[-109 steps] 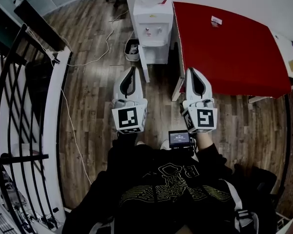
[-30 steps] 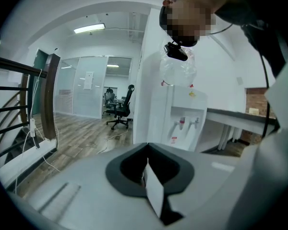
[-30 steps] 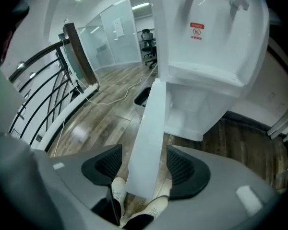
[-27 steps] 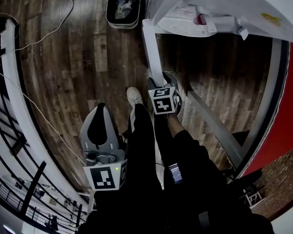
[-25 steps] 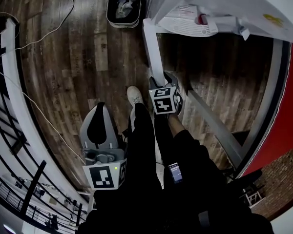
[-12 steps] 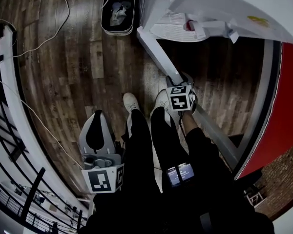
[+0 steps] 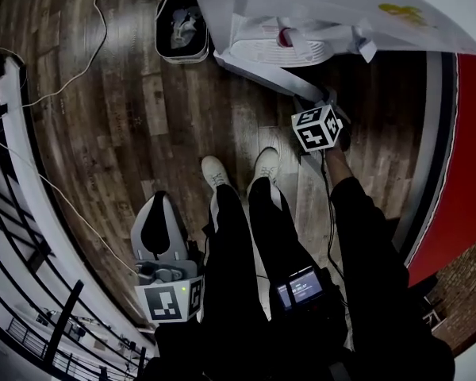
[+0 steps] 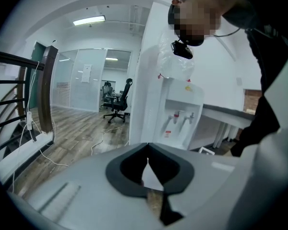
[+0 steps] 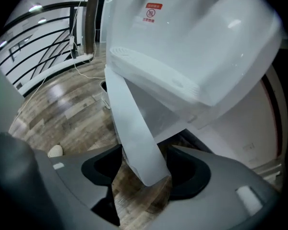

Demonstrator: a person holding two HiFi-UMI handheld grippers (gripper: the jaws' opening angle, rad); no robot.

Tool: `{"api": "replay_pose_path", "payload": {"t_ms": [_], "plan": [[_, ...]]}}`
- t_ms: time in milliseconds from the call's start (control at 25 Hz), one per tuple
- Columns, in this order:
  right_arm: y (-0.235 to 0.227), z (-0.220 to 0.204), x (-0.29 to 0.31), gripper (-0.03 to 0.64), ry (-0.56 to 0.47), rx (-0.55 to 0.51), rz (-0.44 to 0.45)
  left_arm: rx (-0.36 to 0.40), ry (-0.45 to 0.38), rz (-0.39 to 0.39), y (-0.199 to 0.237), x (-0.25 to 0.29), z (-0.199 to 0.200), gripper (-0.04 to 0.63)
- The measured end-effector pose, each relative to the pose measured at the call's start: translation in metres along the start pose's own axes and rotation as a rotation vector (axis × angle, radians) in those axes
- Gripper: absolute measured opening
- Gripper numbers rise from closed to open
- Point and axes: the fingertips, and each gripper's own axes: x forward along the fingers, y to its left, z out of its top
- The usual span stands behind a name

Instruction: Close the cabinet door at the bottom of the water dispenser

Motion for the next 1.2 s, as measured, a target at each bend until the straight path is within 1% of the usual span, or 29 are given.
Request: {"api": "replay_pose_path", "payload": {"t_ms": [80, 200, 240, 280, 360, 400, 440, 600, 680, 760, 840, 880, 960, 1040, 1080, 1160, 1200], "plan": [[-0.019, 0.004, 0.005, 0.300, -0.004, -0.014, -0.032, 0.005, 0.001, -0.008, -0.004, 0.003, 0.002, 0.006], [-0.037, 0.012, 0.016, 0.323, -0.006, -0.014, -0.060, 0.025, -0.026, -0.009, -0.007, 0.008, 0.008, 0.006], [-0.042, 0.015, 0.019, 0.327, -0.005, -0.020, -0.076, 0.021, -0.032, -0.007, -0.010, 0.011, 0.009, 0.006], [-0.049, 0.017, 0.019, 0.334, -0.006, -0.022, -0.105, 0.011, -0.029, -0.008, -0.013, 0.014, 0.009, 0.006], [-0.068, 0.018, 0.014, 0.341, -0.018, -0.008, -0.193, -0.001, -0.016, -0.024, -0.022, 0.018, 0.009, 0.006], [-0.076, 0.017, 0.011, 0.330, -0.024, 0.012, -0.228, 0.003, -0.015, -0.038, -0.026, 0.019, 0.010, 0.006], [-0.081, 0.013, 0.010, 0.328, -0.024, 0.045, -0.242, 0.007, -0.017, -0.053, -0.030, 0.020, 0.012, 0.006], [-0.090, -0.002, 0.018, 0.319, -0.002, 0.192, -0.224, 0.023, -0.015, -0.081, -0.042, 0.024, 0.012, 0.006], [-0.098, 0.001, 0.024, 0.312, -0.011, 0.253, -0.223, 0.031, -0.005, -0.095, -0.046, 0.025, 0.008, 0.006], [-0.108, 0.008, 0.028, 0.307, -0.025, 0.310, -0.224, 0.036, -0.024, -0.110, -0.049, 0.028, 0.012, 0.006], [-0.118, 0.014, 0.029, 0.302, -0.032, 0.345, -0.225, 0.033, -0.039, -0.108, -0.050, 0.030, 0.015, 0.006], [-0.120, 0.015, 0.029, 0.293, -0.031, 0.350, -0.221, 0.030, -0.039, -0.102, -0.049, 0.030, 0.015, 0.006], [-0.120, 0.015, 0.029, 0.295, -0.042, 0.341, -0.220, 0.029, -0.040, -0.097, -0.050, 0.030, 0.016, 0.006], [-0.120, 0.014, 0.020, 0.246, -0.081, 0.325, -0.250, 0.036, -0.046, -0.104, -0.053, 0.032, 0.018, 0.006], [-0.121, 0.015, 0.012, 0.211, -0.115, 0.317, -0.281, 0.037, -0.045, -0.106, -0.054, 0.032, 0.018, 0.006], [-0.122, 0.019, -0.007, 0.120, -0.187, 0.308, -0.349, 0.039, -0.036, -0.099, -0.055, 0.031, 0.017, 0.006], [-0.120, 0.020, -0.014, 0.103, -0.214, 0.314, -0.372, 0.045, -0.037, -0.094, -0.055, 0.031, 0.017, 0.006]]}}
